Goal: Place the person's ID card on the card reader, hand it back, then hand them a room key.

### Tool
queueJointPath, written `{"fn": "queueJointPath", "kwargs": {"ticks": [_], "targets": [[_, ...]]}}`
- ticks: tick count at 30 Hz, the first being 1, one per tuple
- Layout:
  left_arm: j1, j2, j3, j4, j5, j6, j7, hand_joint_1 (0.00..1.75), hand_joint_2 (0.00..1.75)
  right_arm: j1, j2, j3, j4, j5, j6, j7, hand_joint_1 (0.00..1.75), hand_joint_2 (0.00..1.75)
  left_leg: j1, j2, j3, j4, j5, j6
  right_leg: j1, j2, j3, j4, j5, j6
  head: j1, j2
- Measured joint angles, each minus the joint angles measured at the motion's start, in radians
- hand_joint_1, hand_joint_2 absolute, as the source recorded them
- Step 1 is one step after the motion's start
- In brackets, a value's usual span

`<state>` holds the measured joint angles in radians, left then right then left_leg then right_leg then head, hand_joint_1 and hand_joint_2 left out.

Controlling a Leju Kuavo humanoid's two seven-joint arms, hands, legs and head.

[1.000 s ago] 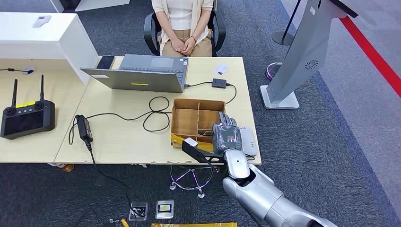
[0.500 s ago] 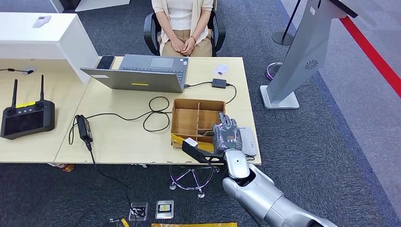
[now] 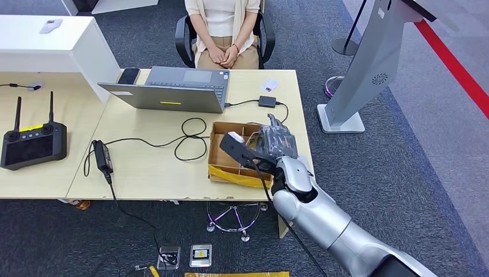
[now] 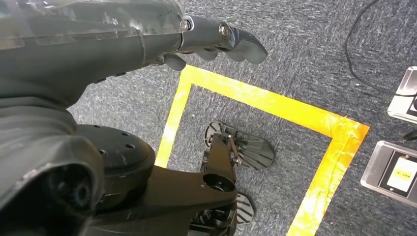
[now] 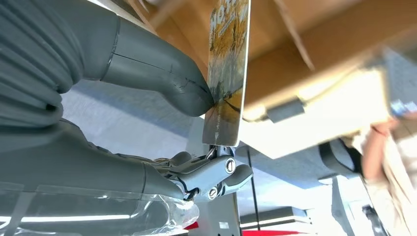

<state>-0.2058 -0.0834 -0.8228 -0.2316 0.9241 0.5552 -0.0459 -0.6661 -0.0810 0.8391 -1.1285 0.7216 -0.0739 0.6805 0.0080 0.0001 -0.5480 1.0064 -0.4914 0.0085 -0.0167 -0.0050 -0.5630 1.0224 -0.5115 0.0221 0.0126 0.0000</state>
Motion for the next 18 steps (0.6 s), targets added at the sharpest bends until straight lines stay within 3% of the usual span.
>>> {"fn": "queueJointPath", "kwargs": {"ticks": [8,18], "targets": [[-0.016,-0.007,-0.005,0.000,-0.028,-0.005,0.029,0.00,0.00,-0.092,-0.032,-0.025,-0.072,-0.093,-0.039,0.017,1.75,1.75,0.000,0.000,0.000,0.000,0.000,0.000,0.000,0.000,0.000,0.000,0.000,0.000,0.000,0.000],[-0.032,-0.023,-0.006,-0.005,-0.035,-0.002,0.035,0.00,0.00,-0.126,-0.066,-0.017,-0.054,-0.161,-0.135,-0.003,1.75,1.75,0.000,0.000,0.000,0.000,0.000,0.000,0.000,0.000,0.000,0.000,0.000,0.000,0.000,0.000]]}}
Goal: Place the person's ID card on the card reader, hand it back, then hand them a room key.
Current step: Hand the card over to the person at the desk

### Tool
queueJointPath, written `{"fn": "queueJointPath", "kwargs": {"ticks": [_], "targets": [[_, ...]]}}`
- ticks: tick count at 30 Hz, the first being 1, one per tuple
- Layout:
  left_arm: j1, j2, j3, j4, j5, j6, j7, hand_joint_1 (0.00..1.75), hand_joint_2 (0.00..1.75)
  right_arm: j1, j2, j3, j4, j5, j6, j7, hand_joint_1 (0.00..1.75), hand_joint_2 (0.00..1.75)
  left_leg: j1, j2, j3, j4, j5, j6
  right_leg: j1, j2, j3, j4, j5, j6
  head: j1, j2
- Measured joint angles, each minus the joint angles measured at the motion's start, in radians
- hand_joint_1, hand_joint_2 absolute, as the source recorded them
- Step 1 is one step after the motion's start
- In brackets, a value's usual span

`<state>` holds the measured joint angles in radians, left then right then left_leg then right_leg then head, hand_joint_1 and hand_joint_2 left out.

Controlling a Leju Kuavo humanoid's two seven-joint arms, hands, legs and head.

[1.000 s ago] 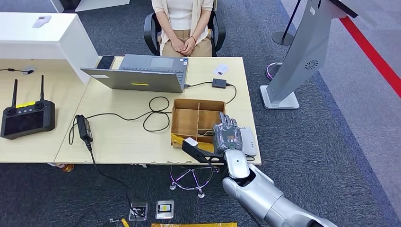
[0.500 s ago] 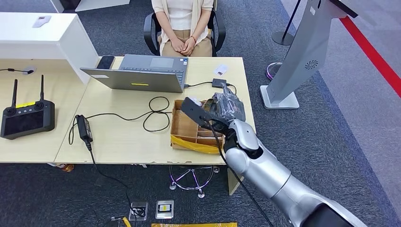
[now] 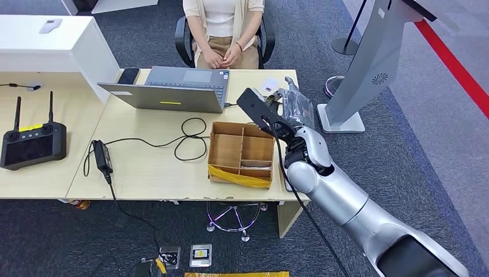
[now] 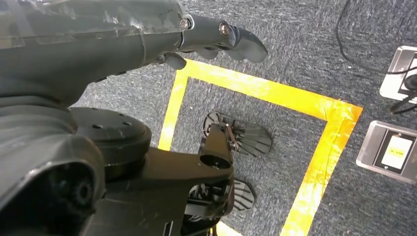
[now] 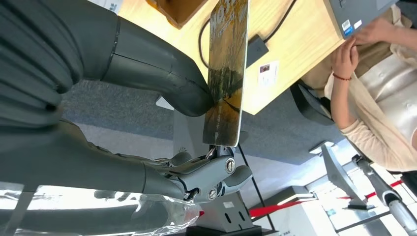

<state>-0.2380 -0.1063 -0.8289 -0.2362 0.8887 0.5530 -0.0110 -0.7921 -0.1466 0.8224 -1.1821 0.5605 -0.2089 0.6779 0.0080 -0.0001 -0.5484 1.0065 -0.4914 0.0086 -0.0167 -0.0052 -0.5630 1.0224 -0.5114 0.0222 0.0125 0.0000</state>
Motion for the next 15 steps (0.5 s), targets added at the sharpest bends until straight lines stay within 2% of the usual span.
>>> {"fn": "queueJointPath", "kwargs": {"ticks": [5,11,15], "targets": [[-0.008,-0.009,0.000,-0.001,0.000,0.004,0.001,0.00,0.00,-0.049,-0.003,0.015,0.057,0.039,-0.007,0.012,1.75,1.75,0.000,0.000,0.000,0.000,0.000,0.000,0.000,0.000,0.000,0.000,0.000,0.000,0.000,0.000],[-0.020,-0.025,-0.001,-0.001,0.007,0.005,0.014,0.00,0.00,-0.094,0.004,0.003,0.173,0.337,0.098,0.021,1.75,1.75,0.000,-0.001,0.000,0.000,0.000,0.000,0.000,-0.002,0.000,0.000,0.000,0.000,0.000,0.000],[-0.023,-0.030,-0.001,-0.001,0.019,0.025,0.011,0.00,0.00,-0.075,0.011,-0.031,0.188,0.456,0.145,0.021,1.75,1.75,0.000,0.000,-0.001,0.000,0.000,0.000,0.000,0.000,0.000,0.000,0.000,0.000,0.000,0.000]]}}
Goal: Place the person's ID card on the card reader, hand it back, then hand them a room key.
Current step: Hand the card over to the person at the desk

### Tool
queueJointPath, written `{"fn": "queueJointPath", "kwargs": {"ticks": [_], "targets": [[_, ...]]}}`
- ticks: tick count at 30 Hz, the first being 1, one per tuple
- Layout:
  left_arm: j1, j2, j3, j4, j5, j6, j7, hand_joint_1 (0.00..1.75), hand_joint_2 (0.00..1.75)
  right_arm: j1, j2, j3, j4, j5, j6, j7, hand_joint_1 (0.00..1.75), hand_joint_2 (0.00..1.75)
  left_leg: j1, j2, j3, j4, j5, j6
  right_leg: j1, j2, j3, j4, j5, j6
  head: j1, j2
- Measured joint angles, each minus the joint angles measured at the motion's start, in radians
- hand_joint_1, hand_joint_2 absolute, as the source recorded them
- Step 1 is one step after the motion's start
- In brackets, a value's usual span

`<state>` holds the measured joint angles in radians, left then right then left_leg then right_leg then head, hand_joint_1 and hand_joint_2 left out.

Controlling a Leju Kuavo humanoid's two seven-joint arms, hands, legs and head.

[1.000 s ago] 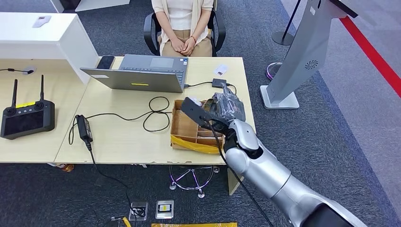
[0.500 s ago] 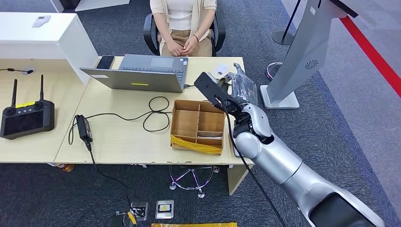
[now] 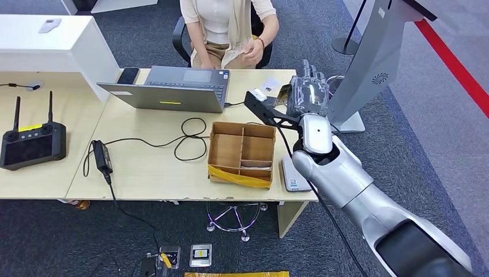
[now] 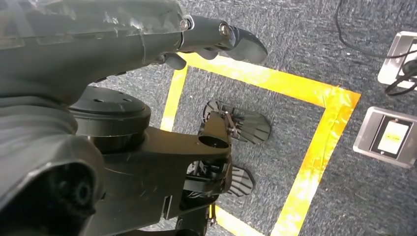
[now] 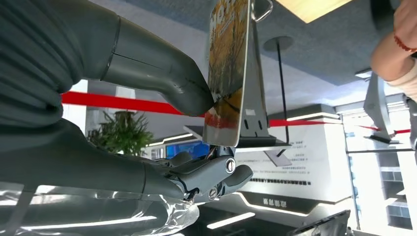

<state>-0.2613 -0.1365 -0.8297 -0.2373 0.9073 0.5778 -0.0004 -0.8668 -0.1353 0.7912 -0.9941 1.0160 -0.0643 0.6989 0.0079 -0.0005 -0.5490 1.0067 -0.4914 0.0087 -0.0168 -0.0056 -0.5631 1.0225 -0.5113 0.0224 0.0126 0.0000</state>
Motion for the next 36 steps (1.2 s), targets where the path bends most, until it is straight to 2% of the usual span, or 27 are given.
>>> {"fn": "queueJointPath", "kwargs": {"ticks": [9,17,33,34,36], "targets": [[0.000,-0.003,0.000,0.000,0.024,0.011,-0.016,0.00,0.00,0.035,0.029,-0.060,-0.006,0.070,0.058,0.000,1.75,1.75,0.000,0.000,0.000,0.000,0.000,0.000,0.000,0.000,0.000,0.000,0.000,0.000,0.000,0.000],[0.001,-0.003,0.001,0.000,0.036,0.012,-0.016,0.00,0.00,0.053,0.049,-0.089,-0.032,0.085,0.072,0.000,1.75,1.75,0.000,0.000,0.000,0.000,0.000,0.000,0.000,0.000,0.000,0.000,0.000,0.000,0.000,0.000],[0.002,-0.005,0.002,0.000,0.033,0.015,-0.016,0.00,0.00,0.126,0.049,-0.159,-0.119,0.159,0.119,0.000,1.75,1.75,0.000,0.000,0.000,0.000,0.000,0.000,0.000,0.000,0.000,0.000,0.000,0.000,0.000,0.000],[0.002,-0.006,0.002,0.000,0.032,0.013,-0.016,0.00,0.00,0.131,0.049,-0.164,-0.125,0.165,0.122,0.000,1.64,1.75,0.000,0.000,0.000,0.000,0.000,0.000,0.000,0.000,0.000,0.000,0.000,0.000,0.000,0.000],[0.002,-0.006,0.002,0.000,0.032,0.011,-0.016,0.00,0.00,0.138,0.049,-0.175,-0.136,0.177,0.129,0.000,0.76,0.87,0.000,0.000,0.000,0.000,0.000,0.000,0.000,0.000,0.000,0.000,0.000,0.000,0.000,0.000]]}}
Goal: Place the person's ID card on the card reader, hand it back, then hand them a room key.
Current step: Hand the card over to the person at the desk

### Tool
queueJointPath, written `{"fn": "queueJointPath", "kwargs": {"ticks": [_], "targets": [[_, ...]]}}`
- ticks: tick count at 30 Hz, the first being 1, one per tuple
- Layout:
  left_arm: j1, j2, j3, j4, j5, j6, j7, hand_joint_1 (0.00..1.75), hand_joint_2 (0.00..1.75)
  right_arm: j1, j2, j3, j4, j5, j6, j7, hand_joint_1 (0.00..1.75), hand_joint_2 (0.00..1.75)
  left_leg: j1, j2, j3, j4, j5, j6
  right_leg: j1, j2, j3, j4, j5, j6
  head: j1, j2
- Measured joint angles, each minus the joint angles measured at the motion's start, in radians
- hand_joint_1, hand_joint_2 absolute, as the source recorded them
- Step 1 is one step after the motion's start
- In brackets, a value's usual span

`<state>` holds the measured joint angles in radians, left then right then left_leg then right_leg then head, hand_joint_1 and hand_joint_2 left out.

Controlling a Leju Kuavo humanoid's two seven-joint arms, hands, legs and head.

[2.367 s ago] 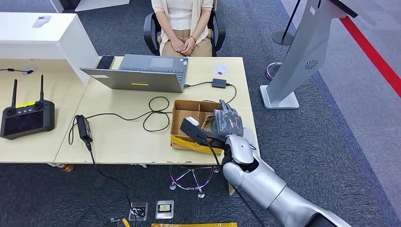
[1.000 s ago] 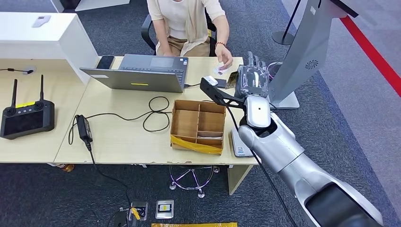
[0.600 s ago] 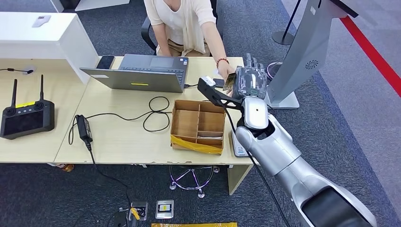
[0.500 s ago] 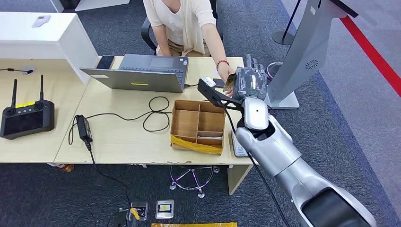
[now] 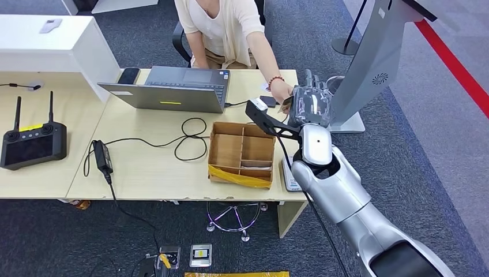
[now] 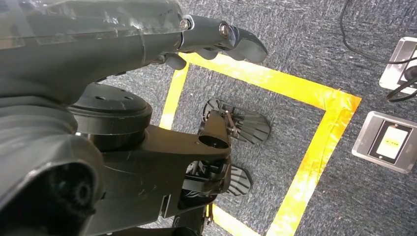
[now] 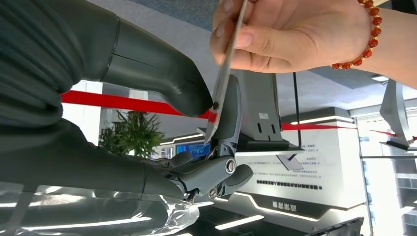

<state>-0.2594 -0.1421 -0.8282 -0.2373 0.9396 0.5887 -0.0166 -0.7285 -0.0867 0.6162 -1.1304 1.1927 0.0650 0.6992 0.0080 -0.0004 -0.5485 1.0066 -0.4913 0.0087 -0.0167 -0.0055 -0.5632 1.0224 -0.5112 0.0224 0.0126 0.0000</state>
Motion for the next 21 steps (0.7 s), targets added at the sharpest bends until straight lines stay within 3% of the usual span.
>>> {"fn": "queueJointPath", "kwargs": {"ticks": [1,2,21], "targets": [[0.000,0.000,0.000,0.000,0.000,-0.001,0.000,0.00,0.00,0.003,0.000,-0.005,-0.005,0.005,0.002,0.000,0.33,0.44,0.000,0.000,0.000,0.000,0.000,0.000,0.000,0.000,0.000,0.000,0.000,0.000,0.000,0.000],[0.000,0.000,0.000,0.000,0.000,-0.001,0.000,0.00,0.00,0.005,0.000,-0.010,-0.009,0.010,0.003,0.000,0.00,0.00,0.000,0.000,0.000,0.000,0.000,0.000,0.000,0.000,0.000,0.000,0.000,0.000,0.000,0.000],[0.006,-0.002,0.000,0.000,0.012,0.000,-0.007,0.00,0.00,0.068,-0.027,-0.047,-0.048,-0.083,-0.087,0.000,0.00,0.00,0.000,0.000,0.000,0.000,0.000,0.000,0.000,0.000,0.000,0.000,0.000,0.000,0.000,0.000]]}}
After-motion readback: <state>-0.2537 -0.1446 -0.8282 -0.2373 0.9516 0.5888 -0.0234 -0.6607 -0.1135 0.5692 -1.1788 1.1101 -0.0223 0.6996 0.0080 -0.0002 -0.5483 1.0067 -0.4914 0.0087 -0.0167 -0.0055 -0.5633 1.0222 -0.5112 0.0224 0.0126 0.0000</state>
